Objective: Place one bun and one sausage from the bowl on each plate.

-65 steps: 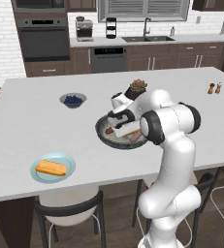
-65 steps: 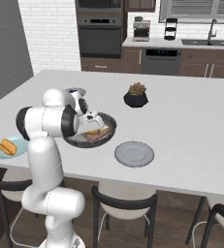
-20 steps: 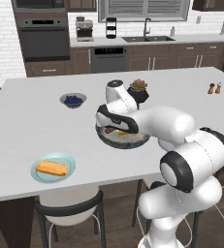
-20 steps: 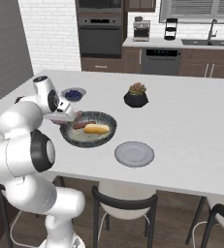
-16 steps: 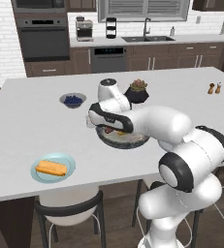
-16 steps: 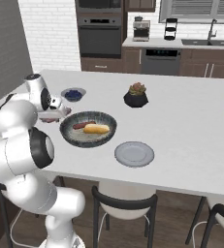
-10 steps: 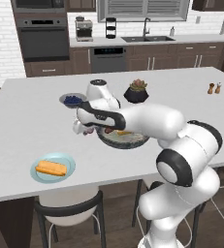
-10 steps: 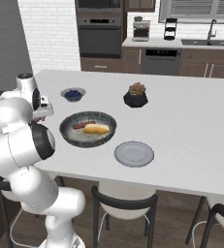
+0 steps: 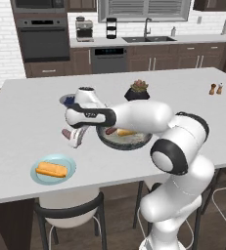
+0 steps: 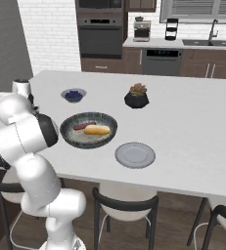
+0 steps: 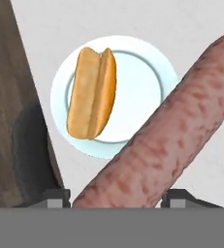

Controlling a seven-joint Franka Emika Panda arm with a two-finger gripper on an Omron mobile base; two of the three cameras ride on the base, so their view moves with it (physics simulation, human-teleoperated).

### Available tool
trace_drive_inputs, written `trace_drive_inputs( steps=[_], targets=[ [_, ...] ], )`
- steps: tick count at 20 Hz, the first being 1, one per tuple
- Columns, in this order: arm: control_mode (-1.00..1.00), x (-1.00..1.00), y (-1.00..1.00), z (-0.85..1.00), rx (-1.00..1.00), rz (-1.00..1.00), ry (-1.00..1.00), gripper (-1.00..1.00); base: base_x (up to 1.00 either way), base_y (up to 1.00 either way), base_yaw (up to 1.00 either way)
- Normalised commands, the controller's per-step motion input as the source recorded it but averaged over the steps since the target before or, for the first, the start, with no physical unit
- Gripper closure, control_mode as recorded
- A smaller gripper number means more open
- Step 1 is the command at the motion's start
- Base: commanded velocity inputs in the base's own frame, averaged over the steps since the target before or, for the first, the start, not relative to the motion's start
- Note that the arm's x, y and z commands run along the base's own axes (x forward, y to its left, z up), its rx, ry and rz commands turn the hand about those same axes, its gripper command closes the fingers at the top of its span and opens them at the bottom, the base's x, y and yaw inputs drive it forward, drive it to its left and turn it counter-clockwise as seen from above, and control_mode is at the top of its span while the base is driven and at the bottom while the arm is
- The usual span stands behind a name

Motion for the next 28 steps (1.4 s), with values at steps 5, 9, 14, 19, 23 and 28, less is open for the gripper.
trace_drive_inputs(
  steps=[5, 9, 14, 19, 23, 28],
  targets=[
    [-1.00, 0.00, 0.01, -0.32, -0.13, 0.81, 0.00, 1.00, 0.00, 0.00, 0.00],
    [-1.00, -0.06, 0.23, -0.11, -0.07, 0.44, 0.02, 1.00, 0.00, 0.00, 0.00],
    [-1.00, 0.01, 0.33, -0.14, 0.04, 0.16, 0.04, 1.00, 0.00, 0.00, 0.00],
    [-1.00, 0.40, 0.02, -0.42, 0.00, -0.04, -0.01, 1.00, 0.00, 0.00, 0.00],
    [-1.00, 0.23, 0.14, -0.36, 0.00, -0.11, 0.00, 1.00, 0.00, 0.00, 0.00],
    [-1.00, 0.00, 0.46, -0.18, 0.00, -0.01, 0.00, 1.00, 0.00, 0.00, 0.00]
  ],
)
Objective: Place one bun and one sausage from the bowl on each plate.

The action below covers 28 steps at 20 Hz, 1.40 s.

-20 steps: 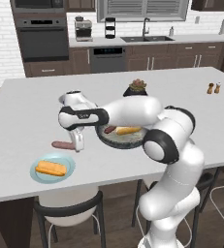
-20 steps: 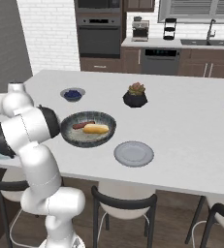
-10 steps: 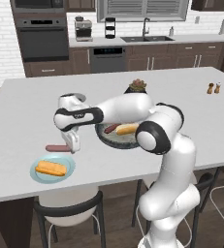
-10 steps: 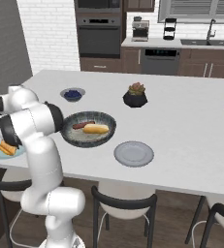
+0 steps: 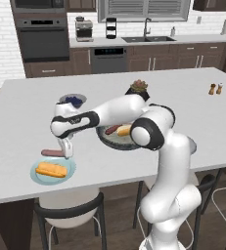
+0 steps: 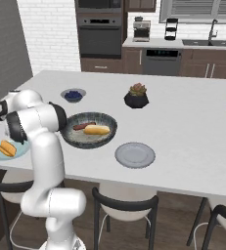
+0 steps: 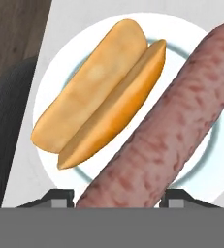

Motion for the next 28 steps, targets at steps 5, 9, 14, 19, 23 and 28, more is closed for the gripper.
trace_drive_inputs(
  steps=[5, 9, 14, 19, 23, 28],
  targets=[
    [-1.00, 0.00, 0.06, -0.31, -0.04, -0.02, 0.00, 1.00, 0.00, 0.00, 0.00],
    [-1.00, 0.02, 0.00, -0.26, -0.01, 0.00, 0.00, 1.00, 0.00, 0.00, 0.00],
    [-1.00, 0.00, 0.00, -0.07, 0.00, 0.00, 0.00, 1.00, 0.00, 0.00, 0.00],
    [-1.00, 0.00, 0.00, 0.00, 0.00, 0.00, 0.00, -1.00, 0.00, 0.00, 0.00],
    [-1.00, 0.00, 0.00, 0.00, 0.00, 0.00, 0.00, -1.00, 0.00, 0.00, 0.00],
    [-1.00, -0.08, 0.00, 0.00, 0.00, 0.00, 0.00, -1.00, 0.00, 0.00, 0.00]
  ],
)
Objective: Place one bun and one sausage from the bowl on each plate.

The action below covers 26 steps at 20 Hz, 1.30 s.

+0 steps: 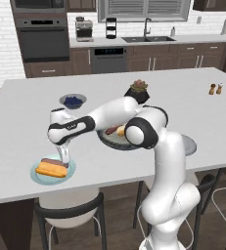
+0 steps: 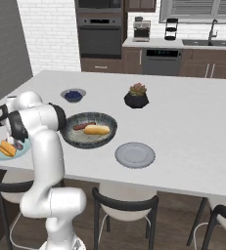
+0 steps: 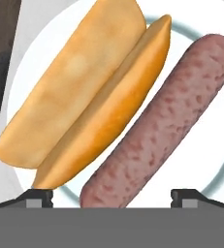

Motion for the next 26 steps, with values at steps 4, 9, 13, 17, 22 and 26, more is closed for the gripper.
trace_drive_inputs(
  steps=[4, 9, 13, 17, 22, 26],
  targets=[
    [-1.00, -0.19, -0.04, 0.18, -0.01, -0.01, -0.04, -1.00, 0.00, 0.00, 0.00],
    [-1.00, -0.08, -0.61, 0.92, 0.00, -0.18, 0.00, -1.00, 0.00, 0.00, 0.00],
    [-1.00, -0.04, -0.96, 0.46, -0.07, -0.49, -0.01, -1.00, 0.00, 0.00, 0.00],
    [-1.00, 0.00, -0.59, 0.82, -0.11, -0.60, 0.06, -1.00, 0.00, 0.00, 0.00],
    [-1.00, 0.19, -0.55, 0.39, -0.20, -0.73, 0.11, -1.00, 0.00, 0.00, 0.00],
    [-1.00, 0.21, -0.51, 0.18, -0.26, -0.73, 0.01, -1.00, 0.00, 0.00, 0.00]
  ],
)
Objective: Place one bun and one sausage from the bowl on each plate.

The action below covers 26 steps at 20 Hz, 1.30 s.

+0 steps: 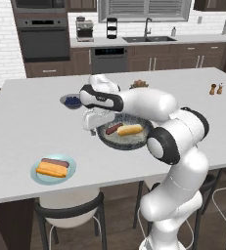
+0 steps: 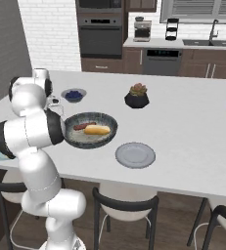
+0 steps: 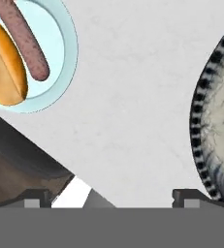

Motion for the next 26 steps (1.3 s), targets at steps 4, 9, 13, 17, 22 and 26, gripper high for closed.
trace_drive_inputs(
  steps=[4, 9, 13, 17, 22, 26],
  targets=[
    [-1.00, 0.33, -0.48, 0.14, -0.30, -0.32, 0.00, -1.00, 0.00, 0.00, 0.00],
    [-1.00, 0.21, -0.73, -0.04, -0.11, 0.04, -0.19, -1.00, 0.00, 0.00, 0.00],
    [-1.00, 0.55, -0.86, 0.01, 0.00, 0.46, -0.14, -1.00, 0.00, 0.00, 0.00],
    [-1.00, 0.56, -0.73, -0.11, 0.08, 0.60, -0.02, -1.00, 0.00, 0.00, 0.00],
    [-1.00, 0.39, -0.48, -0.15, 0.10, 0.67, 0.00, -1.00, 0.00, 0.00, 0.00],
    [-1.00, 0.16, -0.05, -0.40, 0.04, 0.41, 0.09, -1.00, 0.00, 0.00, 0.00]
  ],
)
